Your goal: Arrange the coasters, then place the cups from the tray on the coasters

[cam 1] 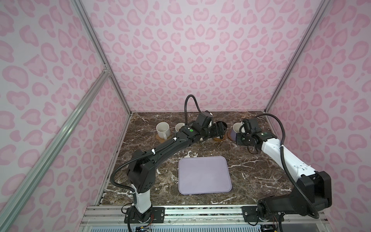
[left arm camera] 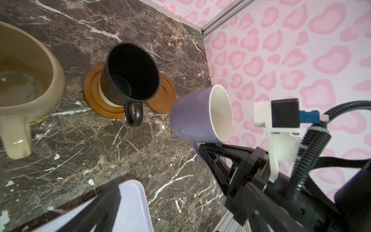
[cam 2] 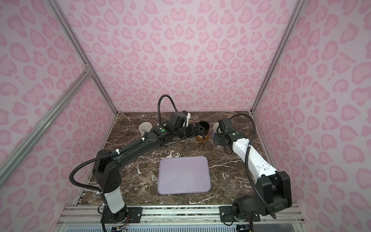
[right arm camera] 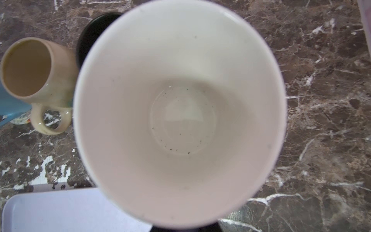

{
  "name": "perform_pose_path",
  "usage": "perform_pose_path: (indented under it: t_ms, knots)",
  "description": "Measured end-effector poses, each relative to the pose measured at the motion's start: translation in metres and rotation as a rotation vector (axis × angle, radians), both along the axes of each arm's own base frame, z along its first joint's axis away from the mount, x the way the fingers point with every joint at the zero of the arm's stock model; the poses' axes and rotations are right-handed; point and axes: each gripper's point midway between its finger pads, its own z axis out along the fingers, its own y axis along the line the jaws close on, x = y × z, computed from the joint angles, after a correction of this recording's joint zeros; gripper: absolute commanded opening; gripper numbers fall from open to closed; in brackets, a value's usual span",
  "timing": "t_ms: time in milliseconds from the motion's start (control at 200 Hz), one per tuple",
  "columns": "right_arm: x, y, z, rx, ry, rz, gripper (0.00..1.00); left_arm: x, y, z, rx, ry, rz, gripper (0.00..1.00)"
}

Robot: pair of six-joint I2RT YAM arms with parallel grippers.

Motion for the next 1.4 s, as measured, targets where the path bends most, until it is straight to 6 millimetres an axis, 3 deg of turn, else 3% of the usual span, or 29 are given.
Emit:
perform_pose_path:
  t_ms: [300, 620, 1400]
  knots:
    - [0.036, -0.011, -0.023, -0.036, 0.065, -0.012, 0.00, 0.024, -0.021, -0.008, 0.002, 0.001, 0.004, 0.97]
    - [0.067, -0.024, -0.056, -0.065, 0.121, -0.032, 0.00, 0.031, -0.026, -0.021, 0.025, 0.025, 0.006, 0.97]
    - [0.077, -0.027, -0.085, -0.093, 0.147, -0.018, 0.00, 0.032, -0.022, -0.033, 0.046, 0.046, 0.013, 0.97]
